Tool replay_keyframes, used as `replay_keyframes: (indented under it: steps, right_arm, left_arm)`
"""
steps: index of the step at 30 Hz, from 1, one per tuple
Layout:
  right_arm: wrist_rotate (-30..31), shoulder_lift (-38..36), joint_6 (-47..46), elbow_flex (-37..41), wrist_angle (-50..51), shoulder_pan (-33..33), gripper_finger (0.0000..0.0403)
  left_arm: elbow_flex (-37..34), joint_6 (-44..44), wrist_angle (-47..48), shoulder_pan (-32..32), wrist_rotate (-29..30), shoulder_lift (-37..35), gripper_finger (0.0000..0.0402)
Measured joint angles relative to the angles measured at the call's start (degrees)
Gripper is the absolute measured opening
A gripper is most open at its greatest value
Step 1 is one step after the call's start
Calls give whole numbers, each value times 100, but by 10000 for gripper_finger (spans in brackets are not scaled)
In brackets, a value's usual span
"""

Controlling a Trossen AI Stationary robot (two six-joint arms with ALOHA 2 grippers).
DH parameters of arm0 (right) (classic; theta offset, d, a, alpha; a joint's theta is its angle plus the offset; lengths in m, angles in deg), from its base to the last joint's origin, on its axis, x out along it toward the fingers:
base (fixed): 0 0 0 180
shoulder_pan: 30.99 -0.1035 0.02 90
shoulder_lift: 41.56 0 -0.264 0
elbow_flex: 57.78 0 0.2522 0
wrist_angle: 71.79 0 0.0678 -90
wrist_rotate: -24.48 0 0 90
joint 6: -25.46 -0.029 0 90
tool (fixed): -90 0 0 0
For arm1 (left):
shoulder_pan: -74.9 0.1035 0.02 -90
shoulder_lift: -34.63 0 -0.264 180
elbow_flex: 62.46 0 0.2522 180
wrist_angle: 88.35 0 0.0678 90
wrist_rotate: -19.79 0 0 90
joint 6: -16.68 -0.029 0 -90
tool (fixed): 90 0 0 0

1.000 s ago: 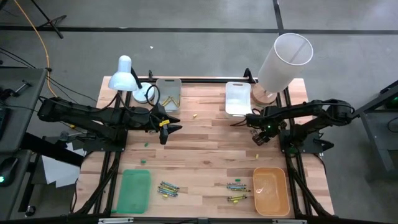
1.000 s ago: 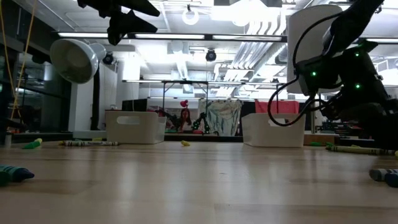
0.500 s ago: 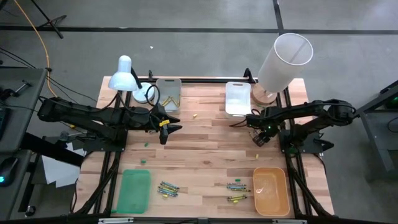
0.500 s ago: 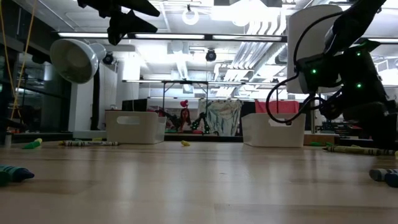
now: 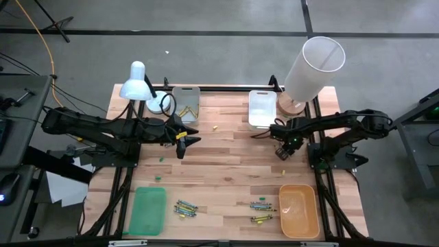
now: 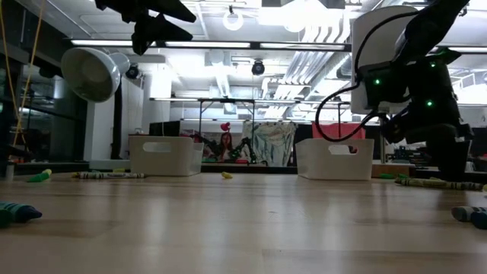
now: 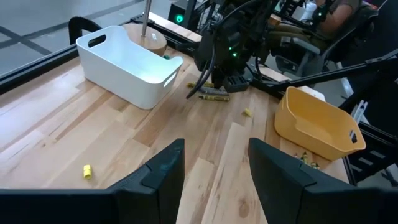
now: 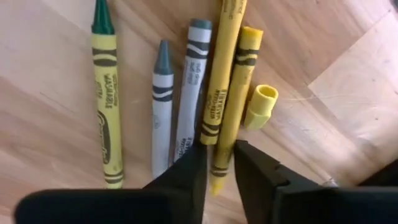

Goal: Sort crayons
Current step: Put the yellow crayon into the gray bin

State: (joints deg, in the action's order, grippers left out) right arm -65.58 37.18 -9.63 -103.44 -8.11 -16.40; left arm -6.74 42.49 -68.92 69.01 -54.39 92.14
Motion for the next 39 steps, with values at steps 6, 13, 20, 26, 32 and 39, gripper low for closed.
replay_keyframes:
  steps: [6, 13, 20, 26, 32, 39]
  right_arm:
    - [1, -15, -107, 100, -23, 0, 17]
    - [14, -128, 20, -40, 225, -29, 3]
    - [140, -700, 49, -620, 1018, -246, 1]
    - [86, -1304, 59, -1256, 534, -692, 1]
    - [48, -1498, 258, -1419, -2886, -1278, 1]
    - [362, -784, 1243, -1422, -6279, -1651, 0]
  left_arm:
    - [0, 3, 0, 72, 5, 0, 165]
    - [51, 100, 23, 211, -18, -176, 165]
    - [250, -150, -2, 332, -22, -520, 165]
    - [267, -346, 24, 330, -8, -836, 165]
    - [267, -355, 48, 330, -1, -837, 165]
    - [269, -651, -520, 330, 103, -129, 165]
